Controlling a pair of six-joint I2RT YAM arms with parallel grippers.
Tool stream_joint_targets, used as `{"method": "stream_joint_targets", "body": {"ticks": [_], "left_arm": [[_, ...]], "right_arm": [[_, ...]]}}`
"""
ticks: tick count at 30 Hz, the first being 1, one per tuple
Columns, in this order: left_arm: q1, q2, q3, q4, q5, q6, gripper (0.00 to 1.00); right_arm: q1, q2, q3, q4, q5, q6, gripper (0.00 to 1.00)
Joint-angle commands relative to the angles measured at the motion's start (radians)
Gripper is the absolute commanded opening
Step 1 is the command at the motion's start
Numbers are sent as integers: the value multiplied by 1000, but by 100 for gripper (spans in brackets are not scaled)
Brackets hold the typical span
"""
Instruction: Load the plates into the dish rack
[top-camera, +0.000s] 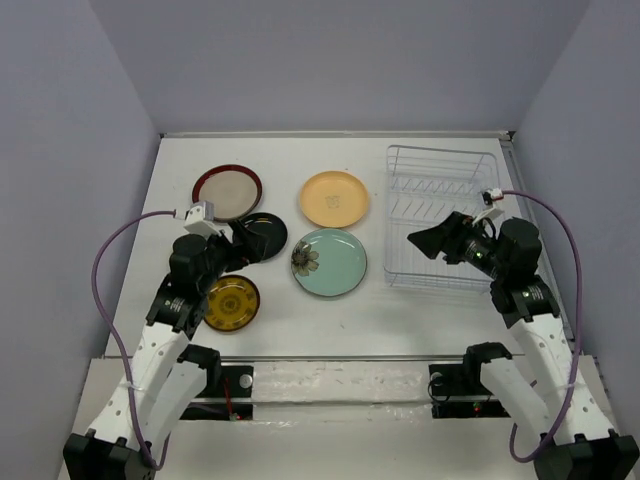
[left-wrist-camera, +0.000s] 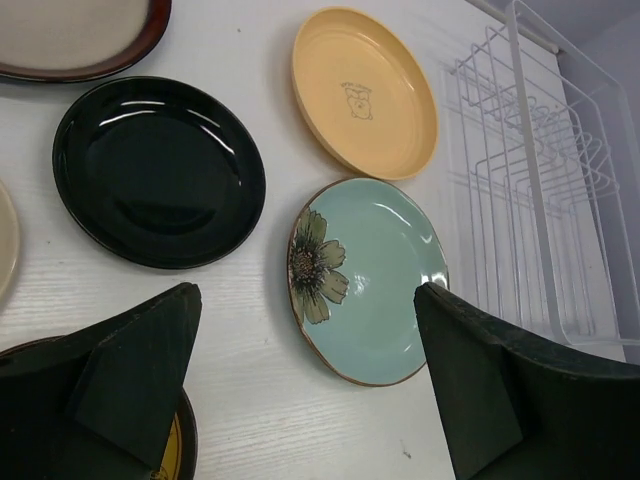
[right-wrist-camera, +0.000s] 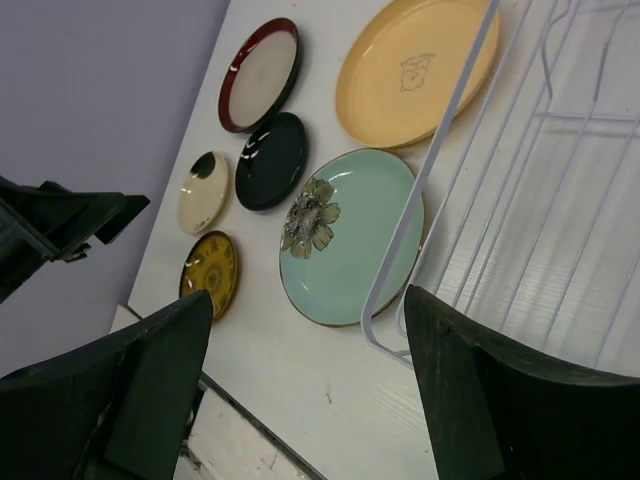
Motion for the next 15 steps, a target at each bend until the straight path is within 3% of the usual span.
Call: {"method": "stream_joint_targets", "body": {"ticks": [1,6,15], "left_arm": [[-3,35,52,12,-21,-12,99],[-3,35,52,9,-47,-15,99],[-1,96,11,60,-145,-67,99]], "right_arm": [[118,32,17,90,38,0,82],[279,87,36,102,148,-24,80],[377,113,25,125,230,-37,69]]}}
